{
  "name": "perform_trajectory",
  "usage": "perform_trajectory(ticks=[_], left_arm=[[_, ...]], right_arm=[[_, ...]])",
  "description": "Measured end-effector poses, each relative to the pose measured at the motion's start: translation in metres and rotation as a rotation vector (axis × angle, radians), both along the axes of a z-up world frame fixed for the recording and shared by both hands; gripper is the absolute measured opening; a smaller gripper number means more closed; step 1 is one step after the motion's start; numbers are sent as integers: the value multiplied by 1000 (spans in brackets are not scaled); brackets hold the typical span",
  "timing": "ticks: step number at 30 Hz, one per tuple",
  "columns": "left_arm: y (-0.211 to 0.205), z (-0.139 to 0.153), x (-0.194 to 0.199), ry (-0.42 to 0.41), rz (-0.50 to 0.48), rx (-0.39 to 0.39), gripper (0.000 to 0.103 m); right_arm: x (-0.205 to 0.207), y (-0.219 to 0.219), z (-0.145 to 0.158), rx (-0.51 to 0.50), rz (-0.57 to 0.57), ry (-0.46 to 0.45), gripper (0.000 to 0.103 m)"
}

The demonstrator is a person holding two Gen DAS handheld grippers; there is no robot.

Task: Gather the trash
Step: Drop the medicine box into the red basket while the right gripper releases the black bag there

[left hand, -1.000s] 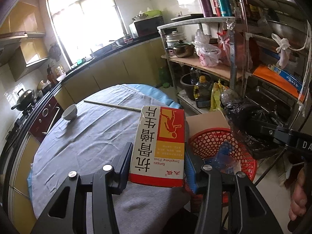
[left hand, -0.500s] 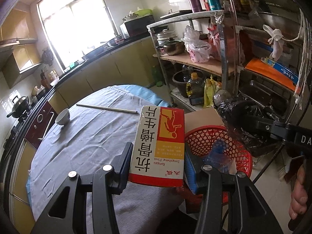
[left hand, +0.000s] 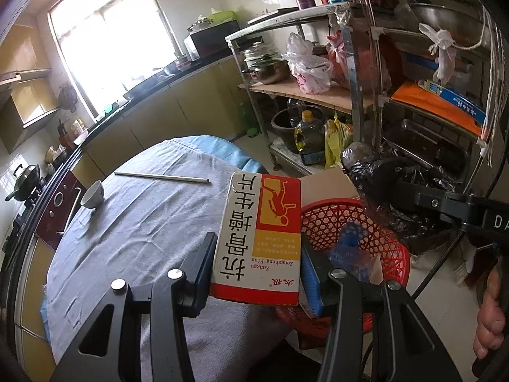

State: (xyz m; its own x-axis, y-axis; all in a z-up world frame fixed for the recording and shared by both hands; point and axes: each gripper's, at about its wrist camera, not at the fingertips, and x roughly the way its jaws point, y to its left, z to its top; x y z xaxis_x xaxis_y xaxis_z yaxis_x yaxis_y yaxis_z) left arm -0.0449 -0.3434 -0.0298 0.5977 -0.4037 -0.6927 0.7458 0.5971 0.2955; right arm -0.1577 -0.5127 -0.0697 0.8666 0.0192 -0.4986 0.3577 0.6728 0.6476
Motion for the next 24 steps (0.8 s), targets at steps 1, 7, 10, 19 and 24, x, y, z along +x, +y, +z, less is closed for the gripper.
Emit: perform_trajectory(ticks=[1, 7, 10, 19, 24], left_arm=[[-1, -2, 0, 2, -3, 4, 51], [-9, -11, 0, 25, -14, 19, 51], [-14, -14, 0, 37, -19, 23, 51], [-23, -22, -2, 59, -35, 43, 53], [-24, -24, -4, 66, -45, 55, 54]], right_arm=[[-1, -1, -1, 4, -2, 0, 45], [-3, -8, -9, 29, -23, 6, 45], [-3, -13, -15, 46, -34, 9, 45], [1, -24, -31, 98, -55, 29, 52], [-1, -31, -38, 133, -76, 37, 57]])
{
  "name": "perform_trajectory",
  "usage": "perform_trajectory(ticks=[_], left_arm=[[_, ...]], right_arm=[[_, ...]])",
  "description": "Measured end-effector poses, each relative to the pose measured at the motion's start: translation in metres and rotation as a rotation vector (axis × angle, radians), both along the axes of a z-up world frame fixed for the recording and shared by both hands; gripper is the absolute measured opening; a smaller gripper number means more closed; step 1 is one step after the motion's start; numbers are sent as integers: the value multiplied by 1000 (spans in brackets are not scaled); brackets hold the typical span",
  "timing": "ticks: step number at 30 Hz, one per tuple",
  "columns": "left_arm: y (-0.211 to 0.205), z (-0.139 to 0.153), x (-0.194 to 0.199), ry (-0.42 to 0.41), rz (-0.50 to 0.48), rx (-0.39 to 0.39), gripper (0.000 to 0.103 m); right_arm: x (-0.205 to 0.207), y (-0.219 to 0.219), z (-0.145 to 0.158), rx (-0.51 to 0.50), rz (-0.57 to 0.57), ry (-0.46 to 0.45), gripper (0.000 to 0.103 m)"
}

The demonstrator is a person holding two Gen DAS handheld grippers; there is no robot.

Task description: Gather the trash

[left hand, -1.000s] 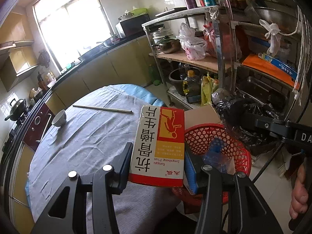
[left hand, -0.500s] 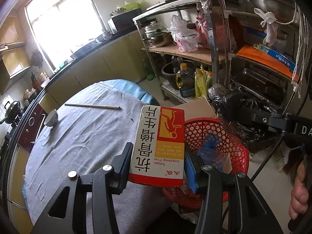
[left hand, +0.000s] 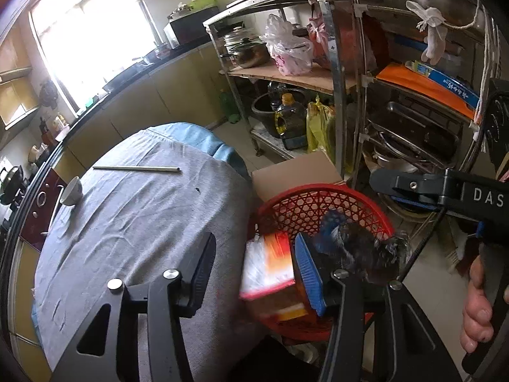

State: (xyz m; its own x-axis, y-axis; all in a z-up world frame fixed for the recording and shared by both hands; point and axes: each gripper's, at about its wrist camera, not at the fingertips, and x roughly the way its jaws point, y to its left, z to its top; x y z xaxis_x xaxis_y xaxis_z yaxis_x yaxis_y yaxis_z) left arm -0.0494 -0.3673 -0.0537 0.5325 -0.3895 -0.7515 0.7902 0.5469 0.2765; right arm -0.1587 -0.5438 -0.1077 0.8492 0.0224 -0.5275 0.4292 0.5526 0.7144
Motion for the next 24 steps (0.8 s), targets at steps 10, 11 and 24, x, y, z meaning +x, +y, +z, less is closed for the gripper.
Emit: perform_trajectory(ticks=[10, 11, 24], left_arm=[[20, 12, 2, -28, 36, -14, 64], [23, 14, 3, -32, 44, -19, 64], [116, 60, 38, -72, 266, -131, 78]], right_arm=[[5, 6, 7, -25, 13, 5, 58], [7, 9, 8, -32, 18, 5, 58], [47, 73, 53, -211, 142, 25, 60]])
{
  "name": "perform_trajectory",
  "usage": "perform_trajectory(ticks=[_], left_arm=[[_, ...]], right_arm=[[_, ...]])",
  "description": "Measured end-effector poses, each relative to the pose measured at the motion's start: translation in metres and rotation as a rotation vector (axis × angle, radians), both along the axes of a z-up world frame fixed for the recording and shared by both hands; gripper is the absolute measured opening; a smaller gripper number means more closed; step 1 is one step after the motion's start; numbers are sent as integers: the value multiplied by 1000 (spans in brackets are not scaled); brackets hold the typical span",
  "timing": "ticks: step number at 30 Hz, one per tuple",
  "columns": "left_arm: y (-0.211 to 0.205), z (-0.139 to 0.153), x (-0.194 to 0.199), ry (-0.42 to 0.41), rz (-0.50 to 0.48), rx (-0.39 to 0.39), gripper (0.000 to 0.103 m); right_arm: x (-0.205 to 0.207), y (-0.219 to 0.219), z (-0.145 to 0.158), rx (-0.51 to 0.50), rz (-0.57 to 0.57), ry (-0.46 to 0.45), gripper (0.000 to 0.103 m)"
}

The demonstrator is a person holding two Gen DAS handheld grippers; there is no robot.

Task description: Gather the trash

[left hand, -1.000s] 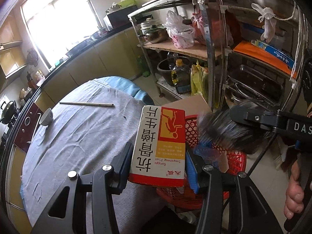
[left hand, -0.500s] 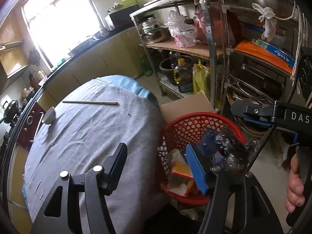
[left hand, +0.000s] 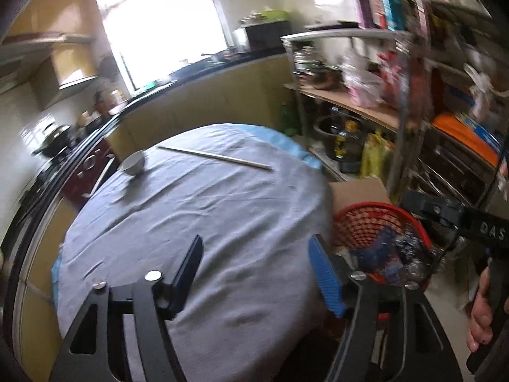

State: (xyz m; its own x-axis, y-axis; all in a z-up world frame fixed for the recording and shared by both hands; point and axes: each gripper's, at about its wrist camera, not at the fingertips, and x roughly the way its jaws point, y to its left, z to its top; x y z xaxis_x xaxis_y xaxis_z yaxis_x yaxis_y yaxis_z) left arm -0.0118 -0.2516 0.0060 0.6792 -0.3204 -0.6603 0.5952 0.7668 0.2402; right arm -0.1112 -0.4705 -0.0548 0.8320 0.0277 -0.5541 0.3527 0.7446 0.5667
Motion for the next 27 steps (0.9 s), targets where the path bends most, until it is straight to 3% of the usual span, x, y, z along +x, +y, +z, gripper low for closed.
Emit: perform_trajectory(ticks=[14, 21, 27], left_arm=[[125, 38, 34, -86, 279, -107, 81], [174, 49, 36, -114, 383, -129, 82], [214, 58, 30, -165, 454, -139, 94]], right_arm=[[60, 125, 50, -177, 249, -28, 62], [72, 177, 70, -230, 311, -59, 62], [76, 218, 85, -263, 348, -85, 62]])
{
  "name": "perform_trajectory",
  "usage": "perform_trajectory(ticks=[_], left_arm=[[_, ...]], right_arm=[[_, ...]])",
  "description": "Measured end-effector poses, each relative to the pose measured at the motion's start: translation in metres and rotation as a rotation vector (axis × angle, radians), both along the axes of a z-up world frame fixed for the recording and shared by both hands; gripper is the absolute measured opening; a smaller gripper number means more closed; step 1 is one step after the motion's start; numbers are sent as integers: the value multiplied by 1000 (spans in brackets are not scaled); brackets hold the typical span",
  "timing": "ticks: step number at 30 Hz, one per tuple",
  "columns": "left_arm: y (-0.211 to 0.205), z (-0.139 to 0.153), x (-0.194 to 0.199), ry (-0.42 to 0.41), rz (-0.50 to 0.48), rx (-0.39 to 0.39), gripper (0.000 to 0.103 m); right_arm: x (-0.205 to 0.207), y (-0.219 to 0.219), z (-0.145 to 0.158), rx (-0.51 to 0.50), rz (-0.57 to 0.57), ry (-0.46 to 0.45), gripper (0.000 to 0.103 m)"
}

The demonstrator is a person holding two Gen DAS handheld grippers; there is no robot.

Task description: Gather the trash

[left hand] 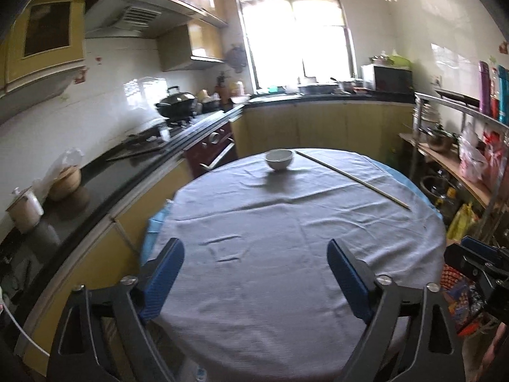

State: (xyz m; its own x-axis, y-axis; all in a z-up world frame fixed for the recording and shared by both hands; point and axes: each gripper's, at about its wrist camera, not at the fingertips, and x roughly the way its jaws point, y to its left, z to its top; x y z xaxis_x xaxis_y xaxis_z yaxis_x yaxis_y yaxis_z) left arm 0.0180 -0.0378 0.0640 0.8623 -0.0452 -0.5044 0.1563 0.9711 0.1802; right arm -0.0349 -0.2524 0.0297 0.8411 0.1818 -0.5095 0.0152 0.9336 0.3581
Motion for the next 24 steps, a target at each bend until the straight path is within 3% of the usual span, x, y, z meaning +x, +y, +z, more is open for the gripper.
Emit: perform_trajectory(ticks=[13, 24], left_arm=[[67, 5, -17, -36, 111, -1, 97], [78, 2, -19, -30, 142, -3, 97]], right_arm=[[2, 73, 9, -70, 70, -26, 62], [-4, 85, 16, -136, 37, -43, 65]])
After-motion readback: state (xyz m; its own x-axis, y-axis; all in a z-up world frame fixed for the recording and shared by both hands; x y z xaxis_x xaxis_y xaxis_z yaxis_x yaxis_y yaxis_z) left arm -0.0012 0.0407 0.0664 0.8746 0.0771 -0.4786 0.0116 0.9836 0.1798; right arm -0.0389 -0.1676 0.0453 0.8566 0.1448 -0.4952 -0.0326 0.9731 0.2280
